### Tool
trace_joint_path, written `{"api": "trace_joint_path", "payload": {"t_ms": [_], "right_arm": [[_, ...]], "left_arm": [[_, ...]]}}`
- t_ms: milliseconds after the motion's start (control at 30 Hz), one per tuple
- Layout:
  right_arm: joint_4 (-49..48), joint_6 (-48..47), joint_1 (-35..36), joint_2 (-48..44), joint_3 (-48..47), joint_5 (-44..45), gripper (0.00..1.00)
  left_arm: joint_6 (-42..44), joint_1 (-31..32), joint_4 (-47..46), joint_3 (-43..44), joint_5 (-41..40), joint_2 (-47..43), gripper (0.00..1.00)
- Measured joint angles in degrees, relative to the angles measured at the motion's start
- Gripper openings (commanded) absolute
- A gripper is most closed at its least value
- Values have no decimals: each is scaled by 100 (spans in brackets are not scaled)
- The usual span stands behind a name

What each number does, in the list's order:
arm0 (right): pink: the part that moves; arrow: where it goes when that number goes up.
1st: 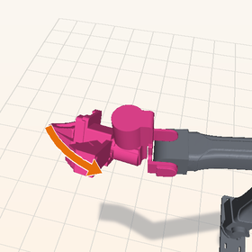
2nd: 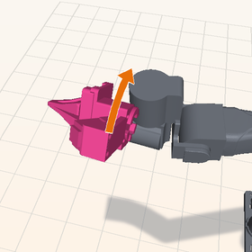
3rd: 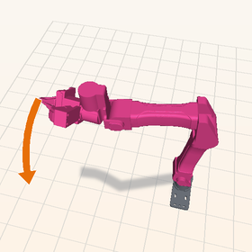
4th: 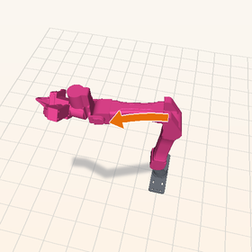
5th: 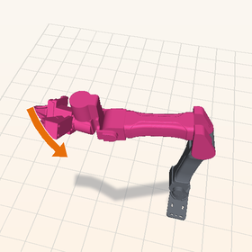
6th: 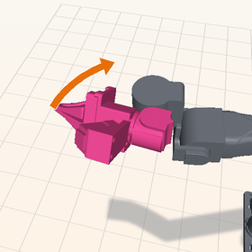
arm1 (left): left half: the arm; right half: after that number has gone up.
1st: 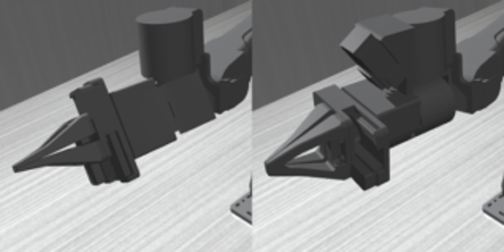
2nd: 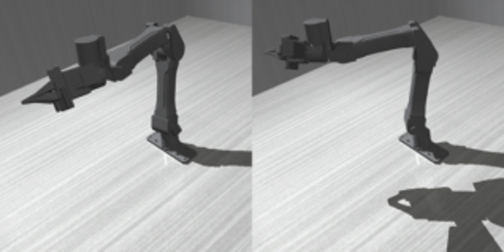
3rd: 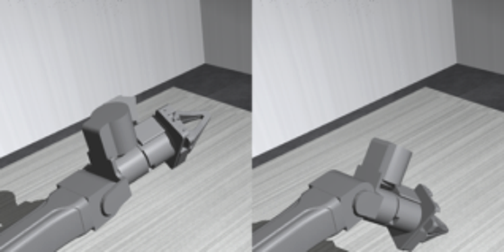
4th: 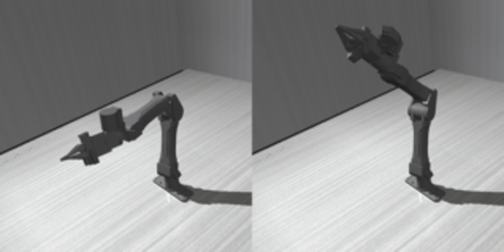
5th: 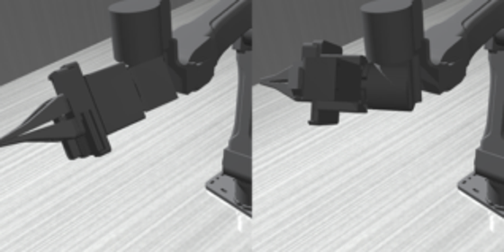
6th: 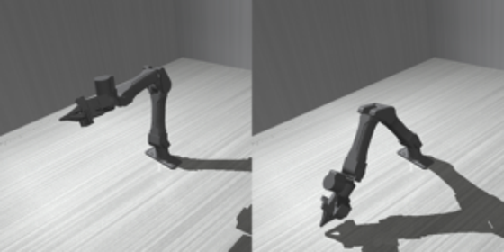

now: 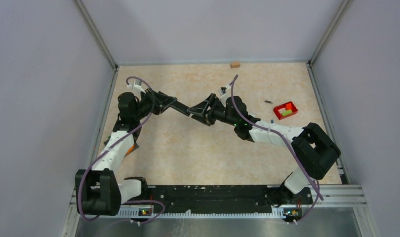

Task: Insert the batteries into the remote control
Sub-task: Remove the battery cover from the remote control.

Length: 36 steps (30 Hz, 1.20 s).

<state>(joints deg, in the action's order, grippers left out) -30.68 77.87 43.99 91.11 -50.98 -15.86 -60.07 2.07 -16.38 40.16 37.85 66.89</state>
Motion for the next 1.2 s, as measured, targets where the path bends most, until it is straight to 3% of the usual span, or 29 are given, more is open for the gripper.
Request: {"api": "trace_joint_path", "payload": {"t_ms": [100, 300, 867, 1200], "right_arm": [[-42, -7, 2, 2, 0, 28, 68], [-278, 13, 2, 118, 0, 17, 66], [-516, 120, 2, 400, 33, -48, 23], [-350, 118, 15, 192, 151, -35, 19]], "left_arm": [[0, 11, 20, 0, 2, 0, 0], [-37, 15, 9, -17, 44, 0, 0], [55, 20, 170, -55, 63, -42, 0], [236, 59, 442, -55, -28, -201, 0]]}}
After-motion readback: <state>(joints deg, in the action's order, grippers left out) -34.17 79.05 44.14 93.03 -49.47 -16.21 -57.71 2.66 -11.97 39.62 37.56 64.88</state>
